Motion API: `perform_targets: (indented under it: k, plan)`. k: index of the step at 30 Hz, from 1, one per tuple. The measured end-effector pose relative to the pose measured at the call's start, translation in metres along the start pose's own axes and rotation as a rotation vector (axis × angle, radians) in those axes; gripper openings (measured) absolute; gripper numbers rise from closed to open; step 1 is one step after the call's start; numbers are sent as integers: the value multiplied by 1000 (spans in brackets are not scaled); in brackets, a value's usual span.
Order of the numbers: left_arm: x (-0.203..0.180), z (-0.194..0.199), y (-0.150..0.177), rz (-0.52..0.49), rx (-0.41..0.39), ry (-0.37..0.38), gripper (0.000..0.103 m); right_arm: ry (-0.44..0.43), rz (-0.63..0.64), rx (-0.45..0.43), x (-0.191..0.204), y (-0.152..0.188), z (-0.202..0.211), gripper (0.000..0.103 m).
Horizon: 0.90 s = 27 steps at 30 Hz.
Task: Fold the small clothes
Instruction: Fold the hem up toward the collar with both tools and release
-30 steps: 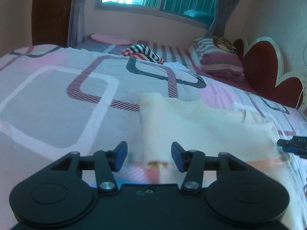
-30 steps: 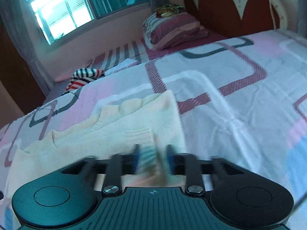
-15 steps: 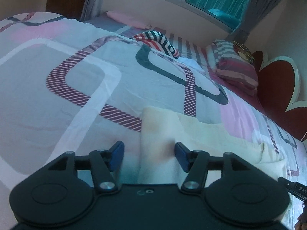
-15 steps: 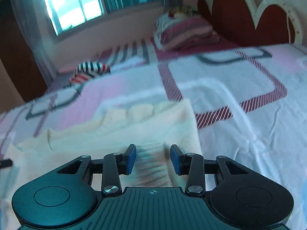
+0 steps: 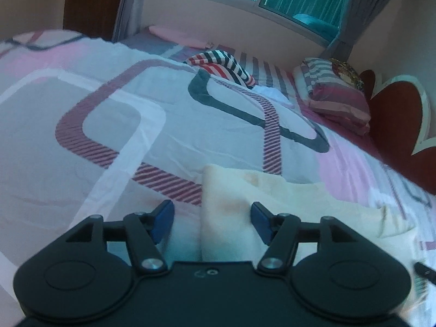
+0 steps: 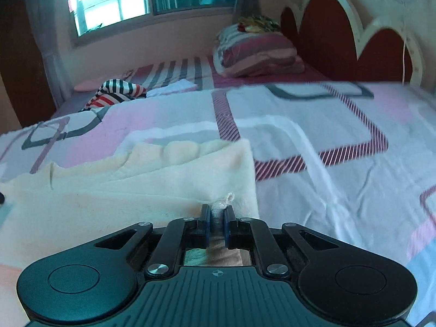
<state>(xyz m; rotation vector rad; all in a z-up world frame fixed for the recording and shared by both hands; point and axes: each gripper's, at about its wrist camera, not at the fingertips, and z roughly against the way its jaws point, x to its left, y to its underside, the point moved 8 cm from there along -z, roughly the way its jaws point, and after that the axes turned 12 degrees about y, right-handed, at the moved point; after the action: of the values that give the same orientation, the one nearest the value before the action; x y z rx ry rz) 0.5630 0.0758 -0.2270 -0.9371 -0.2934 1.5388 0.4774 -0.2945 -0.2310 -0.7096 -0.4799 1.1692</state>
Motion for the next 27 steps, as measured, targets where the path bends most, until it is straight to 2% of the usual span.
perform_targets:
  k: [1, 3, 5, 8, 12, 14, 17, 19, 23, 27]
  plan:
    - [1, -1, -1, -10, -5, -14, 59, 19, -7, 7, -3, 0, -1, 14]
    - [0, -1, -1, -26, -7, -24, 58, 47, -43, 1, -9, -4, 0, 15]
    - [1, 3, 0, -25, 3, -29, 58, 28, -65, -55, -11, -8, 15, 16]
    - [-1, 20, 5, 16, 12, -13, 58, -26, -33, -91, -2, -7, 31, 16]
    - [-20, 46, 21, -42, 11, 16, 60, -81, 16, -52, 14, 4, 34, 16]
    - [-28, 52, 34, -75, 29, 22, 66, -85, 37, -23, 19, 12, 29, 16]
    - [-26, 44, 56, -104, 88, -10, 66, -62, 73, 1, 17, 21, 16, 16]
    - [-28, 47, 57, -141, 79, -25, 66, -52, 72, 13, 14, 19, 16, 16]
    - [-37, 62, 56, -107, 83, -4, 64, -79, 61, 3, 15, 15, 35, 16]
    - [-66, 76, 62, -170, 86, 29, 65, -143, 73, 2, 26, 22, 61, 16]
